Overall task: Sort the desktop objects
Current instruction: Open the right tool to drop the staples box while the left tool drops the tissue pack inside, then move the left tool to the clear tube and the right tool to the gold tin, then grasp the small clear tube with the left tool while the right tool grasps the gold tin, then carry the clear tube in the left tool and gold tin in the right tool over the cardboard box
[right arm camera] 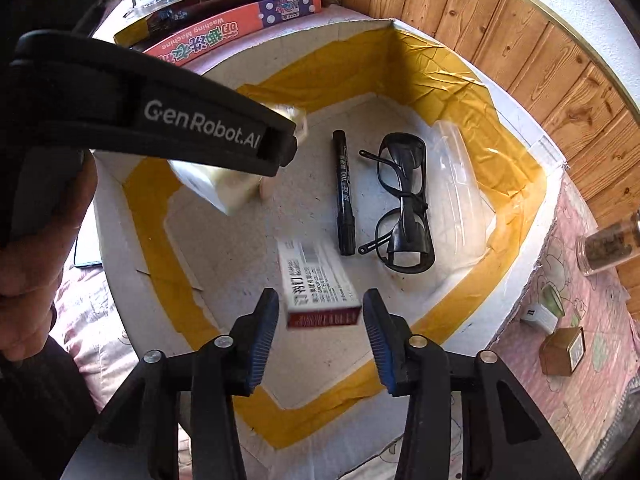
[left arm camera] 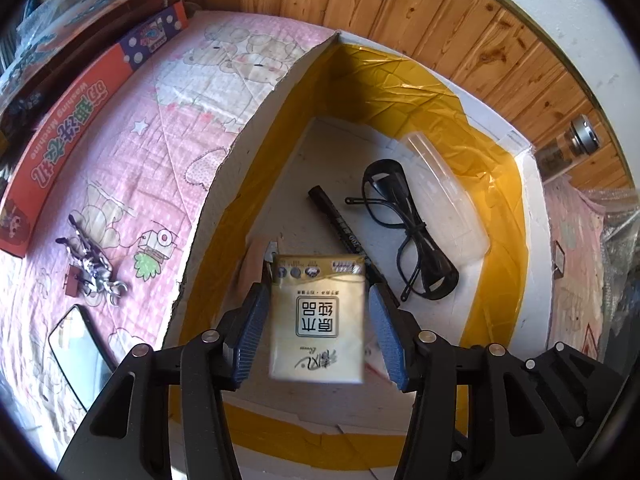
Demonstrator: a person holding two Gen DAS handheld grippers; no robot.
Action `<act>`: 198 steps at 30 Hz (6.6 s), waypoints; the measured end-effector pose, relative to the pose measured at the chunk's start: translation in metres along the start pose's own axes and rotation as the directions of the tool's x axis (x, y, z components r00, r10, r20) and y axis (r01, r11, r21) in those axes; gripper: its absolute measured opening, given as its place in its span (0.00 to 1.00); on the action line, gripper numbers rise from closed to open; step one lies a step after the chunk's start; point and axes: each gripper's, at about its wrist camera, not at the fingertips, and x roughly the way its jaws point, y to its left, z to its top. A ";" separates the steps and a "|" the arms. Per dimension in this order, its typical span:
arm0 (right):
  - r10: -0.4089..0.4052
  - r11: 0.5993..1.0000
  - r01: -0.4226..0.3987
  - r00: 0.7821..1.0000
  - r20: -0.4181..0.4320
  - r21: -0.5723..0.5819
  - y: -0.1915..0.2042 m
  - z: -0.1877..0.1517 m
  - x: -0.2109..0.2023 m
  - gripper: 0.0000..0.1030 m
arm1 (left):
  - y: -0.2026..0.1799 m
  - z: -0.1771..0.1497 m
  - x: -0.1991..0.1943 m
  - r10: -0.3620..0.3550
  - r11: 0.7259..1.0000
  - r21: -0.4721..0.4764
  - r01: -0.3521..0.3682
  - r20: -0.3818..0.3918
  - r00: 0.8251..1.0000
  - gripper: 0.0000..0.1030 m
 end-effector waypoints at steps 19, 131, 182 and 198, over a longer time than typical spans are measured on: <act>0.005 0.993 -0.029 0.979 0.202 0.115 -0.023 -0.034 -0.086 0.61 | -0.034 -0.006 -0.052 0.044 0.996 0.065 -0.057 0.183 0.982 0.54; -0.162 0.854 -0.027 0.935 0.314 0.520 -0.192 -0.172 -0.116 0.54 | -0.257 -0.133 -0.058 -0.275 0.865 0.476 0.157 0.189 0.943 0.19; -0.147 0.948 0.009 0.899 0.413 0.319 -0.105 -0.132 -0.137 0.54 | -0.142 -0.079 -0.087 -0.129 0.952 0.303 0.039 0.283 0.950 0.19; -0.026 0.951 -0.118 0.890 0.456 0.285 -0.088 -0.118 -0.134 0.54 | -0.111 -0.051 -0.071 -0.123 0.967 0.250 0.054 0.271 0.955 0.19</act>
